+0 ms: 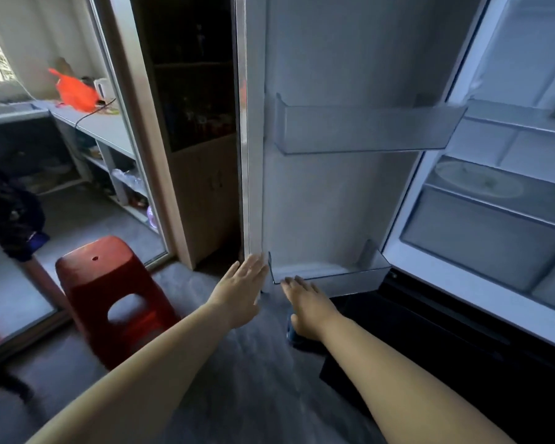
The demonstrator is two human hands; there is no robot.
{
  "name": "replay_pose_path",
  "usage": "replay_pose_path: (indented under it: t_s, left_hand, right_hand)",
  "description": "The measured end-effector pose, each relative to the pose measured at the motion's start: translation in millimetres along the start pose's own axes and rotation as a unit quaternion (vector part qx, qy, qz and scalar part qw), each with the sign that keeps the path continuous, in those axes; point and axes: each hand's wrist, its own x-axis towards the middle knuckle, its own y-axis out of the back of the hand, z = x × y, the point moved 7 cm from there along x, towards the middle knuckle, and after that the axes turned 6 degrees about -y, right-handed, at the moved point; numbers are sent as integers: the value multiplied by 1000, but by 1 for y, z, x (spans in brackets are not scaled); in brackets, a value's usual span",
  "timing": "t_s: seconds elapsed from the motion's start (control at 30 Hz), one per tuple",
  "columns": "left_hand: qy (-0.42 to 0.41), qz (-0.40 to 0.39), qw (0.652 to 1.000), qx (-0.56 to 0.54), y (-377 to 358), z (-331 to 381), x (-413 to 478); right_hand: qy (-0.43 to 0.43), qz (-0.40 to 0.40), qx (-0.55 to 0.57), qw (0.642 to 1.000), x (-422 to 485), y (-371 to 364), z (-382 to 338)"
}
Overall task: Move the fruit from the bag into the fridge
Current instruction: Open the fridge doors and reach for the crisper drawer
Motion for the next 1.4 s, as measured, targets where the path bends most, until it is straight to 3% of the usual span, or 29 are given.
replay_pose_path:
  t_s: [0.07,0.17,0.33,0.93,1.03,1.13,1.27,1.4]
  left_hand:
    - [-22,-15,998,-51,-18,8,16]
    - [-45,-9,999,-13,-46,29,32]
    - [11,46,998,-52,-70,27,40]
    - [4,8,999,-47,-67,13,42]
    - [45,-15,994,-99,-46,21,39]
    - [77,26,978,-190,-7,58,38]
    - [-89,45,971,-217,50,168,56]
    - [-296,1,923,-245,102,311,67]
  right_hand:
    - [-17,7,-12,1000,12,-1,16]
    - [-63,5,-42,997,12,-12,51]
    - [-55,10,-55,997,17,-22,55]
    - [-39,-2,-5,999,25,-16,49]
    - [-16,62,74,995,2,2,60]
    - [-60,164,125,977,-58,22,91]
    - [-173,216,108,955,-178,32,155]
    - [-322,259,142,900,-312,46,221]
